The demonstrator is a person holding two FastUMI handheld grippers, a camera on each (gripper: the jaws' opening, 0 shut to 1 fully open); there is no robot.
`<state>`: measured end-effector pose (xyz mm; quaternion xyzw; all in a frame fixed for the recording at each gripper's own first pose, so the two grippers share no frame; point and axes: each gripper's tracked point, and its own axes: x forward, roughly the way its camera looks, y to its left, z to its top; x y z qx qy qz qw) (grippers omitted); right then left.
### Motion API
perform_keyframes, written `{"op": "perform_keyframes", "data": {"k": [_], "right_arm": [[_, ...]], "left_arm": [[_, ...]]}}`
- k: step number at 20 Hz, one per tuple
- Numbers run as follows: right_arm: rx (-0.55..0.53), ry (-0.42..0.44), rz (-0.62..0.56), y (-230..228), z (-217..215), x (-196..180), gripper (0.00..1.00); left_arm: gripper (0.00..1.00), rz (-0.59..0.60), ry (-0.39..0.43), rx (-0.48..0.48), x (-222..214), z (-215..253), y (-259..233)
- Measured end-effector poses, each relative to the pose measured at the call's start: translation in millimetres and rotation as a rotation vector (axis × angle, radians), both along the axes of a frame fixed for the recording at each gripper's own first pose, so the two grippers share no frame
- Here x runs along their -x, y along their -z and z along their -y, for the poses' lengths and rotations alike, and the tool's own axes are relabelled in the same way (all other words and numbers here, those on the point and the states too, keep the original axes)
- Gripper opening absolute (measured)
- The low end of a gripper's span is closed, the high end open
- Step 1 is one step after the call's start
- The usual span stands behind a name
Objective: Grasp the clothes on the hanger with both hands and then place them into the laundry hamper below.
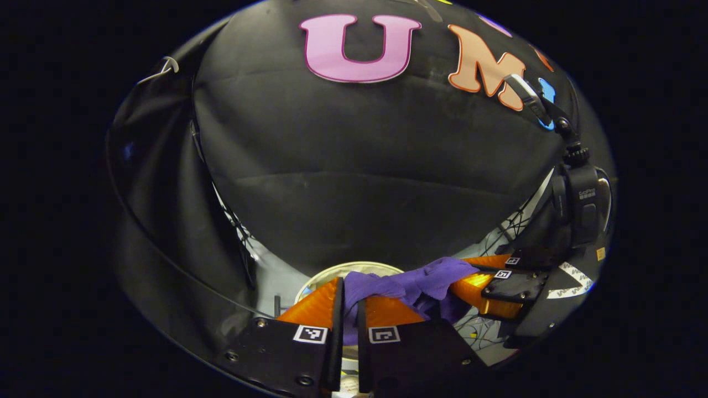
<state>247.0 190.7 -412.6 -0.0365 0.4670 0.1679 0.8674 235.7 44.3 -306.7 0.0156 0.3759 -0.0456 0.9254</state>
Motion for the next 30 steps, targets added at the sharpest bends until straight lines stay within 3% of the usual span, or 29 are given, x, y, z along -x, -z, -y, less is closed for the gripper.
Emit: {"op": "perform_keyframes", "data": {"k": [1, 2, 4, 5, 6, 15, 22, 28, 29, 30], "right_arm": [[0.002, 0.002, -0.02, 1.3, 0.2, 6.0, 0.15], [0.008, 0.005, -0.031, 2.6, 1.6, 10.5, 0.11], [0.003, 0.003, -0.062, 8.9, 1.9, 15.6, 0.11], [-0.003, 0.006, -0.059, 9.2, 2.5, 17.1, 0.11], [0.002, 0.007, -0.054, 8.6, 3.7, 17.6, 0.12], [0.0, 0.035, 0.026, -28.2, 5.8, 21.5, 0.12], [-0.047, 0.152, 0.301, -157.0, 16.1, 24.8, 0.12], [-0.094, 0.244, 0.549, -279.4, 42.4, 52.7, 0.12], [-0.103, 0.257, 0.586, -294.1, 47.1, 55.5, 0.13], [-0.107, 0.273, 0.618, -310.4, 52.1, 61.8, 0.14]], "left_arm": [[0.13, -0.024, -0.005, 0.008, 2.5, -0.2, 6.0], [0.15, -0.037, -0.01, 0.018, 6.6, 0.7, 11.8], [0.17, -0.055, -0.02, 0.025, 8.8, 0.1, 19.7], [0.09, -0.056, -0.023, 0.032, 8.4, 1.2, 19.6], [0.22, -0.052, -0.023, 0.034, 6.4, 2.0, 19.2], [0.22, 0.002, 0.02, 0.027, 18.5, 1.0, -12.3], [0.22, 0.225, 0.07, 0.004, 37.3, -2.8, -107.5], [0.2, 0.43, 0.133, -0.007, 60.5, 7.2, -203.9], [0.26, 0.462, 0.138, -0.005, 64.1, 8.3, -220.9], [0.22, 0.488, 0.144, 0.003, 67.2, 11.9, -238.5]]}}
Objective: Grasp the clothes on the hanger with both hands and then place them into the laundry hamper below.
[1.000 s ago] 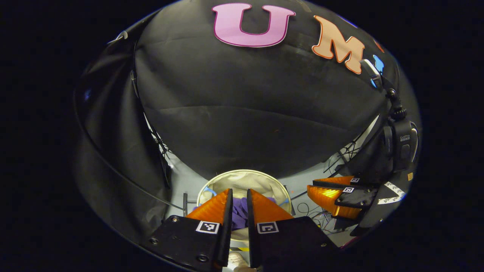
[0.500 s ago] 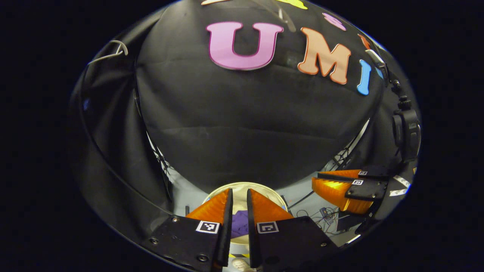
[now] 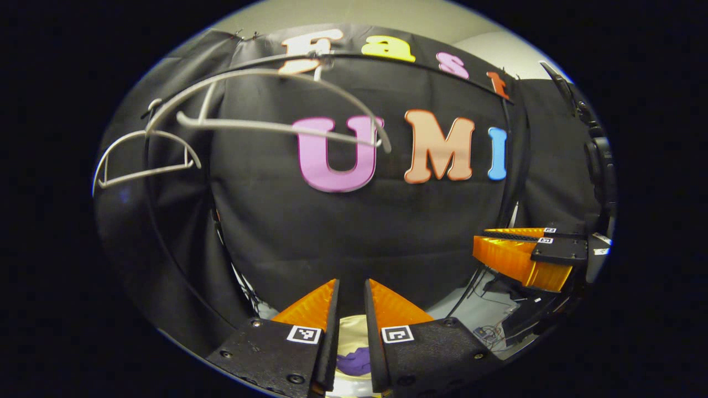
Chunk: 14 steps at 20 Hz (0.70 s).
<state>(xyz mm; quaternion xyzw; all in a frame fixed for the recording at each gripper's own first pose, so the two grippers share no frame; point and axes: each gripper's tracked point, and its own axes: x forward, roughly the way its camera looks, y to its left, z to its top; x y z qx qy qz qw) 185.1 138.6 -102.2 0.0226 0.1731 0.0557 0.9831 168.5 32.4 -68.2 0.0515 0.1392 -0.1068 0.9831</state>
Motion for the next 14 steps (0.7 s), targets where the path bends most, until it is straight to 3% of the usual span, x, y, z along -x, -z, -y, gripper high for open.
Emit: {"op": "perform_keyframes", "data": {"k": [3, 5, 6, 10, 12, 14], "right_arm": [[-0.013, 0.032, 0.097, -49.6, 17.4, 18.4, 0.26], [-0.002, 0.041, 0.157, -80.9, 26.1, 25.6, 0.4], [0.006, 0.051, 0.186, -95.2, 31.9, 29.5, 0.42], [-0.009, 0.099, 0.266, -131.3, 62.0, 39.8, 0.79], [-0.019, 0.118, 0.291, -143.0, 78.4, 47.3, 0.91], [-0.034, 0.128, 0.302, -152.6, 93.8, 60.0, 0.95]], "left_arm": [[0.35, 0.088, 0.013, 0.023, 8.7, 14.9, -51.1], [0.49, 0.151, 0.042, 0.06, 16.5, 29.1, -87.5], [0.56, 0.169, 0.052, 0.072, 23.4, 32.6, -100.9], [0.92, 0.248, 0.076, 0.098, 56.9, 47.7, -137.4], [0.94, 0.288, 0.072, 0.079, 67.1, 59.1, -146.5], [0.94, 0.314, 0.075, 0.068, 75.1, 75.2, -151.9]]}}
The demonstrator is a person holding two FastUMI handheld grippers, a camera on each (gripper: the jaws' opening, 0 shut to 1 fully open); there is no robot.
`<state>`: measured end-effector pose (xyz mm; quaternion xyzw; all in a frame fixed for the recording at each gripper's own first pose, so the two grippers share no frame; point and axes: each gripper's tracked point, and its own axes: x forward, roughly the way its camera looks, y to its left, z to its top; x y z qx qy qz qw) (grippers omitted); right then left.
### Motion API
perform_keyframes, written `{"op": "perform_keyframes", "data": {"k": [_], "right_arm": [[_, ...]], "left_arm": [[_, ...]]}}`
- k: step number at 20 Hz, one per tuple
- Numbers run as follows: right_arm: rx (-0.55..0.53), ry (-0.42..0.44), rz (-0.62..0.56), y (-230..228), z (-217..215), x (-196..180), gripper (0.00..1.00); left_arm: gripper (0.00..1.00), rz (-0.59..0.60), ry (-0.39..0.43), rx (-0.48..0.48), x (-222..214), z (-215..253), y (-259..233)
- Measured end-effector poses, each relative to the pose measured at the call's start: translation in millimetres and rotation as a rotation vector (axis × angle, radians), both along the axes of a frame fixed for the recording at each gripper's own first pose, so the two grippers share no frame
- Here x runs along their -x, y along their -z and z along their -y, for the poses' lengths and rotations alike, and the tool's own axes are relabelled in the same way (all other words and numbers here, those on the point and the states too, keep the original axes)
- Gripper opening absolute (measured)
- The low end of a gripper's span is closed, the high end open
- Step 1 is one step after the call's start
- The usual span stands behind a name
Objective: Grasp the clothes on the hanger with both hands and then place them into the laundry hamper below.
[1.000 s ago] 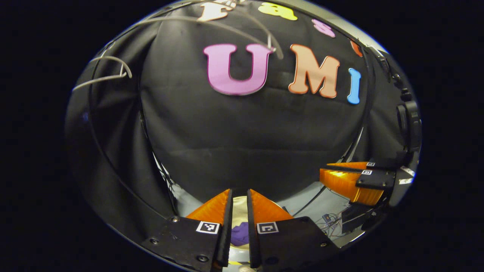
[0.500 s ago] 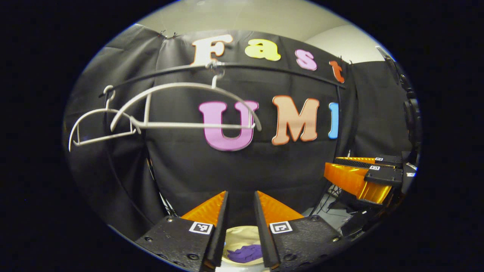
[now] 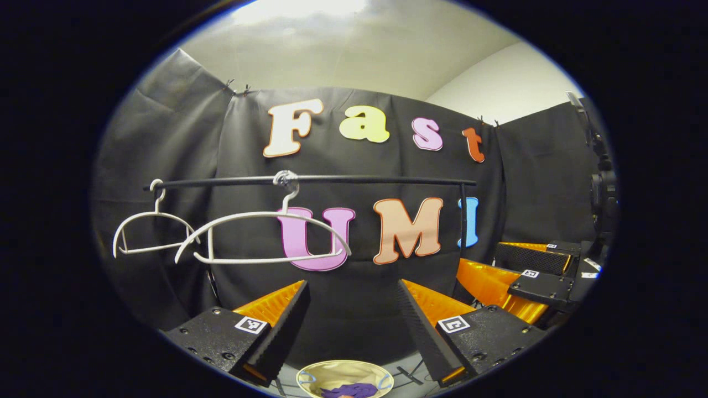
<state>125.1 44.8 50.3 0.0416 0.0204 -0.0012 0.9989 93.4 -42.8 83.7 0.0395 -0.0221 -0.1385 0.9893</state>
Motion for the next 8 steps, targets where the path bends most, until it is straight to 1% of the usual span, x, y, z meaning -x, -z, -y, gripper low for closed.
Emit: {"op": "perform_keyframes", "data": {"k": [1, 2, 3, 4, 5, 6, 7, 8], "right_arm": [[-0.006, 0.001, 0.001, -3.9, 7.4, 3.2, 0.95], [-0.005, 0.002, 0.004, -4.6, 15.5, 7.3, 0.98], [0.0, 0.004, 0.007, -4.5, 24.4, 14.0, 0.98], [0.002, 0.006, 0.012, -5.6, 33.3, 19.3, 0.95], [0.001, 0.006, 0.017, -7.2, 40.4, 23.6, 0.98], [0.0, 0.006, 0.017, -7.7, 47.0, 27.8, 0.98], [-0.001, 0.003, 0.018, -8.0, 52.7, 31.2, 0.98], [0.0, 0.003, 0.02, -8.2, 59.3, 33.8, 0.98]], "left_arm": [[0.94, 0.007, 0.002, -0.003, 2.6, 9.9, 0.6], [0.94, 0.008, 0.005, -0.006, 6.9, 18.5, 0.8], [0.96, 0.004, 0.012, -0.01, 10.6, 26.6, 2.9], [0.94, 0.005, 0.018, -0.013, 15.9, 35.2, 3.5], [0.95, 0.004, 0.02, -0.016, 20.8, 43.5, 2.7], [0.94, 0.005, 0.023, -0.017, 26.6, 50.7, 2.3], [0.96, 0.008, 0.026, -0.017, 30.6, 58.7, 1.6], [0.94, 0.009, 0.029, -0.021, 34.2, 65.8, 1.5]]}}
